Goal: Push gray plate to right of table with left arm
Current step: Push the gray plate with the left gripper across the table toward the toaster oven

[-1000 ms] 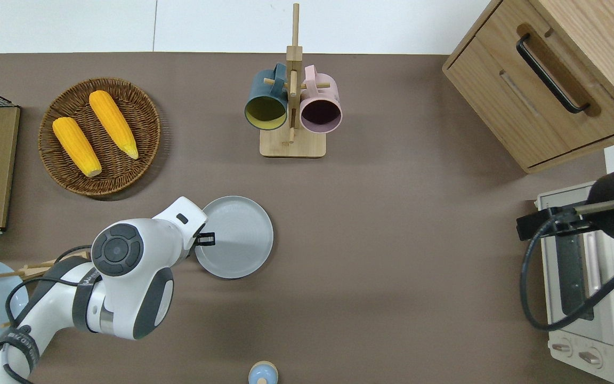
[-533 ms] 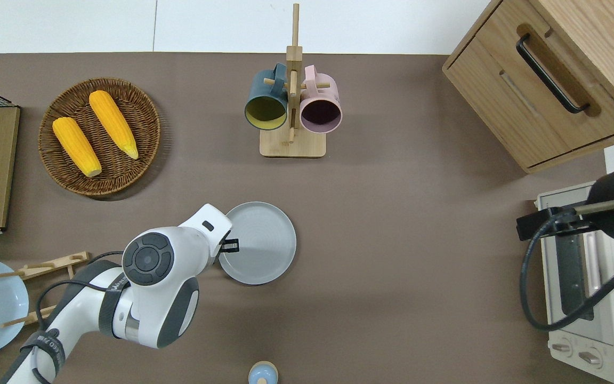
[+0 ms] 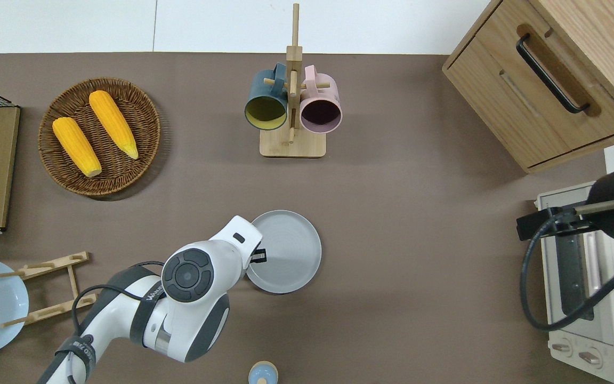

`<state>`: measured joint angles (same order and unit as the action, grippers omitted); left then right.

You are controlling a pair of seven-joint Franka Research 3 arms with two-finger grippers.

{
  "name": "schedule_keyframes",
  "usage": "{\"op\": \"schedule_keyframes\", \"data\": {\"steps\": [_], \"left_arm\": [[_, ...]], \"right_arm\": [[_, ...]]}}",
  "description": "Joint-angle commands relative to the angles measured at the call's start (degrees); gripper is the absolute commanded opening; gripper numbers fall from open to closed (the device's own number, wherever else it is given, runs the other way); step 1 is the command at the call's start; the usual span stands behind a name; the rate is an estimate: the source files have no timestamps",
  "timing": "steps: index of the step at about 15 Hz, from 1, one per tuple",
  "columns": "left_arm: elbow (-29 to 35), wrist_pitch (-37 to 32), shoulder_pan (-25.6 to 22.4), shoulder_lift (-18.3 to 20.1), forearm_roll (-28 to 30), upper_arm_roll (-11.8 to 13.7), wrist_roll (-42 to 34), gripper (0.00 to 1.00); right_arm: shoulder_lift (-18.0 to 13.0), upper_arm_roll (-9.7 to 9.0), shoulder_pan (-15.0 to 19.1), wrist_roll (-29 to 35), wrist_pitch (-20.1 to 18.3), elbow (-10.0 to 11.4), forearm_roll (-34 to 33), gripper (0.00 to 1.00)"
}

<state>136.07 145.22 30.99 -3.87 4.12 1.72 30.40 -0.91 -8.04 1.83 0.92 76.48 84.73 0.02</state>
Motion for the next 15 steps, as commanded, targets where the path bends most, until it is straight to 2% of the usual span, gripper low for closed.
{"op": "schedule_keyframes", "data": {"steps": [1,8,15], "left_arm": [[-0.98,0.76,2.41,-2.54,0.8,-0.83,3.96,0.0],[-4.49,0.85,2.41,-5.44,0.71,-5.76,10.99,0.0],[-8.8,0.85,2.58,-8.43,0.62,-9.54,16.97,0.0]], "right_arm": [[-0.14,-0.92,1.15,0.75,-0.89,-0.53,0.25,0.983],[-0.14,-0.92,1.15,0.75,-0.89,-0.53,0.25,0.983],[-0.14,-0.92,1.07,0.75,-0.89,-0.53,0.25,0.983]]}}
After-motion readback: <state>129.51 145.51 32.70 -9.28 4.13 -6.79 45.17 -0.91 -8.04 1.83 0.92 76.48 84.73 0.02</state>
